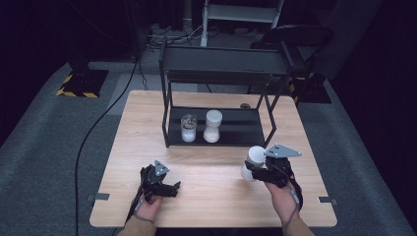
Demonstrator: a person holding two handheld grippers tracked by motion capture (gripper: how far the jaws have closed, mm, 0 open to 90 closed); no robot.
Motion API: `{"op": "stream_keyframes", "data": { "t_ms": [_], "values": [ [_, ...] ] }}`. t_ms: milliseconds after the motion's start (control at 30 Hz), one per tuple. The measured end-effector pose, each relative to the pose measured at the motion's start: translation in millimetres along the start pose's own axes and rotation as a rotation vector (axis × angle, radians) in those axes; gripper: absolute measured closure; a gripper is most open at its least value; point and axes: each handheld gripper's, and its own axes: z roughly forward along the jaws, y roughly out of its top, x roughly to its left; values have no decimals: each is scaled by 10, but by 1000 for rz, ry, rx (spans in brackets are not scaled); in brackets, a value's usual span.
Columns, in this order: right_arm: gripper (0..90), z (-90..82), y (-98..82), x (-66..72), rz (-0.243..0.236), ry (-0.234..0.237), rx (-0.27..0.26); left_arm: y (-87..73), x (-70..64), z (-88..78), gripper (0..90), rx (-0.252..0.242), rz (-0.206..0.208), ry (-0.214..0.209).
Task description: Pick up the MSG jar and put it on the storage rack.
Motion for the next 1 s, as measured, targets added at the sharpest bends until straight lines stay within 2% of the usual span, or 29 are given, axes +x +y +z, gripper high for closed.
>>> {"op": "stream_keyframes", "data": {
  "t_ms": [433,767,900,1000],
  "values": [
    [336,-8,236,-43,-5,-3,-17,1,0,2,0,0,-3,-1],
    [336,65,482,-112,-21,-28,-21,2,-1,2,0,0,-2,0],
    [336,108,586,-125,-47,-49,-11,3,-1,2,0,1,-2,0],
    [336,143,652,-174,-42,-47,-8,2,0,2,0,0,-2,0]
  ]
}}
